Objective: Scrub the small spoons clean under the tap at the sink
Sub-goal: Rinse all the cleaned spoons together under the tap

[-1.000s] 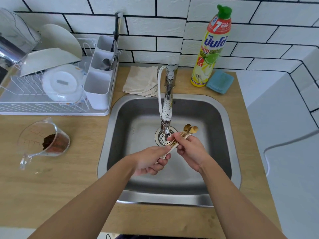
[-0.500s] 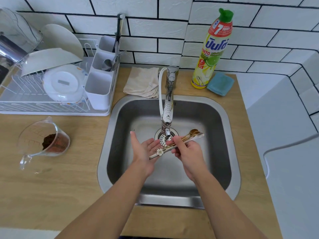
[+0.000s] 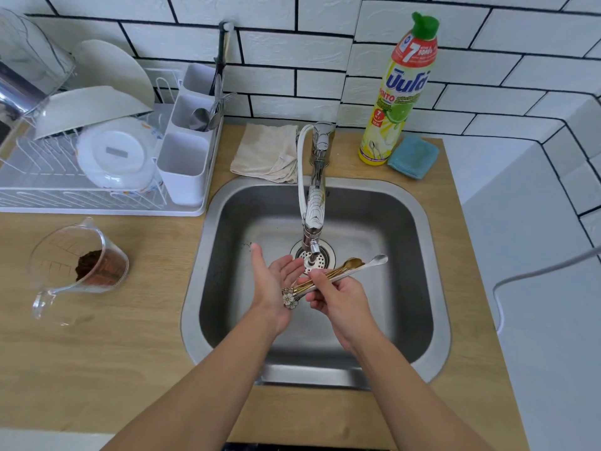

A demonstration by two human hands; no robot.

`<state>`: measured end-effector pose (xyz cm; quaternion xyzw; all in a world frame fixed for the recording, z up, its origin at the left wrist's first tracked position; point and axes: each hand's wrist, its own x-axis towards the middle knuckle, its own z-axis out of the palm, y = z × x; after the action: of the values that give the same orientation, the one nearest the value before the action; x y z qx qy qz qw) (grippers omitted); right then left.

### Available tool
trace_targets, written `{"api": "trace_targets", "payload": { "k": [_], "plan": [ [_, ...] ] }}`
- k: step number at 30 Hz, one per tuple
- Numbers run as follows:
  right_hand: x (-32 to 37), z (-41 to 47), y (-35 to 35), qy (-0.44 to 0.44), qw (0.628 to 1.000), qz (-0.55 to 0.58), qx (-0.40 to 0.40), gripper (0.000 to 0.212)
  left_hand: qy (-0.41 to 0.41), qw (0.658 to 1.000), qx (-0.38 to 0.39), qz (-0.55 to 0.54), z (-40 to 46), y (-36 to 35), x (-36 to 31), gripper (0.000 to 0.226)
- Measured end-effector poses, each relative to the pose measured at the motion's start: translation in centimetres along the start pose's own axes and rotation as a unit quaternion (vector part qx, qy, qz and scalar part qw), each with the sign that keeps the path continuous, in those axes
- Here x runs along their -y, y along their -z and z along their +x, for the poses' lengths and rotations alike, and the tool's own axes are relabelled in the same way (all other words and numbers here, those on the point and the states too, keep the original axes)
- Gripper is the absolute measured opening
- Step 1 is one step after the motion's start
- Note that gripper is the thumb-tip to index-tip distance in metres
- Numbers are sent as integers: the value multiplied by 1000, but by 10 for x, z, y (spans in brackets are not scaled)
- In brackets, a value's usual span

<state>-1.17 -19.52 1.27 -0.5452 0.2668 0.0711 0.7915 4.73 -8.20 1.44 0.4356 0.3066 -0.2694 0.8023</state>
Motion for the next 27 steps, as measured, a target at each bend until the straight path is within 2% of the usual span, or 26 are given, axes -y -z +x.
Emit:
{"api": "trace_targets", "payload": {
  "k": [8, 11, 14, 17, 20, 24, 27],
  "plan": [
    [8, -1, 0, 1, 999, 31, -18, 21, -18, 1000, -3, 13, -4, -7, -5, 95],
    [13, -6, 2, 6, 1000, 5, -8, 21, -33, 998, -8, 48, -8, -5, -8, 90],
    [43, -13, 22, 44, 998, 2, -43, 29, -69, 993, -21, 90, -16, 1, -24, 80],
    [102, -26, 43, 116, 992, -19, -48, 21, -143, 980, -19, 138, -29, 2, -58, 53],
    [166, -43, 29, 200, 978, -47, 20, 25, -252, 951, -22, 175, -44, 1, -101, 27],
    [224, -39, -38, 281, 948, -94, 118, 23, -358, 915, -58, 175, -60, 7, -166, 28],
    [238, -4, -105, 319, 928, -157, 112, 24, -405, 894, -91, 170, -57, 14, -212, 32]
  ]
}}
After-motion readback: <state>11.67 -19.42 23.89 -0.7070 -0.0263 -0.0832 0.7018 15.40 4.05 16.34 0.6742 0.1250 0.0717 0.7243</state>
